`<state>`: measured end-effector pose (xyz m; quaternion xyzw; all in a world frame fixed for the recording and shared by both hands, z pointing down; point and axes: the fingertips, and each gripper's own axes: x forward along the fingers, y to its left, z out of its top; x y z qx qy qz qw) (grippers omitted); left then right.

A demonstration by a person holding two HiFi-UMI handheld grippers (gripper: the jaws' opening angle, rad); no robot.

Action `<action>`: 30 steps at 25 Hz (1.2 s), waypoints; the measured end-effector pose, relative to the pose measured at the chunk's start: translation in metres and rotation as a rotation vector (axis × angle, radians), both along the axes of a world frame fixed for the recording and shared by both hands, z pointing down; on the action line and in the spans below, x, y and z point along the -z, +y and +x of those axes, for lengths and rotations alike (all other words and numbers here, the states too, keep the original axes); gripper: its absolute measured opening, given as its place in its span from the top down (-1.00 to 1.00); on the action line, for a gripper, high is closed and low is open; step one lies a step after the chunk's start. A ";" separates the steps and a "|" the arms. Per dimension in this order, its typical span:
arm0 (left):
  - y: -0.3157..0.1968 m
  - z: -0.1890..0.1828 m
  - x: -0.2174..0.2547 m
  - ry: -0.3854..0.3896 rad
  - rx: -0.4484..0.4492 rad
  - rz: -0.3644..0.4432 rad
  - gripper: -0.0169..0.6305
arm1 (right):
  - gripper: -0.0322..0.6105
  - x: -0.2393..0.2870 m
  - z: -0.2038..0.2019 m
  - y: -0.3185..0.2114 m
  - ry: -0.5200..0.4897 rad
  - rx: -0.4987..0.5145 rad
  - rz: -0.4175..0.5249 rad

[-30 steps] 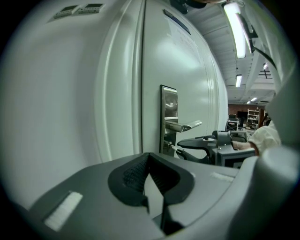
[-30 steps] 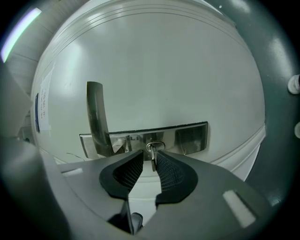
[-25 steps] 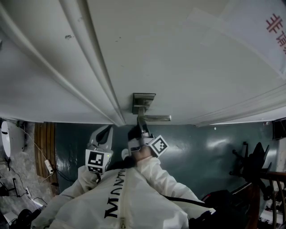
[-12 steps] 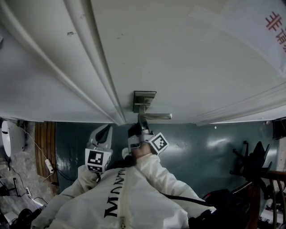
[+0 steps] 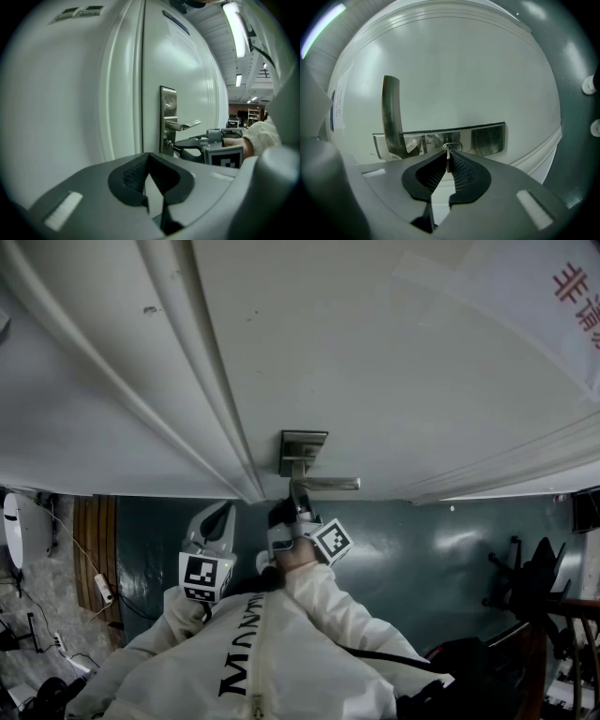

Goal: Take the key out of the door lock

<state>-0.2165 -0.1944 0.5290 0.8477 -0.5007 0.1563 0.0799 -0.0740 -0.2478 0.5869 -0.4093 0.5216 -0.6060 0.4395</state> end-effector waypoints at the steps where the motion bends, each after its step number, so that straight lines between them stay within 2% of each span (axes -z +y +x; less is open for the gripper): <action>1: 0.000 0.000 0.000 0.000 -0.001 -0.001 0.95 | 0.82 0.000 0.000 0.000 -0.001 -0.002 -0.001; 25: 0.008 0.000 0.004 -0.010 -0.007 0.008 0.95 | 0.83 0.000 0.001 0.006 0.003 -0.005 -0.005; 30: 0.010 0.001 0.002 -0.002 -0.009 0.009 0.95 | 0.84 0.005 0.001 0.033 0.000 0.010 0.010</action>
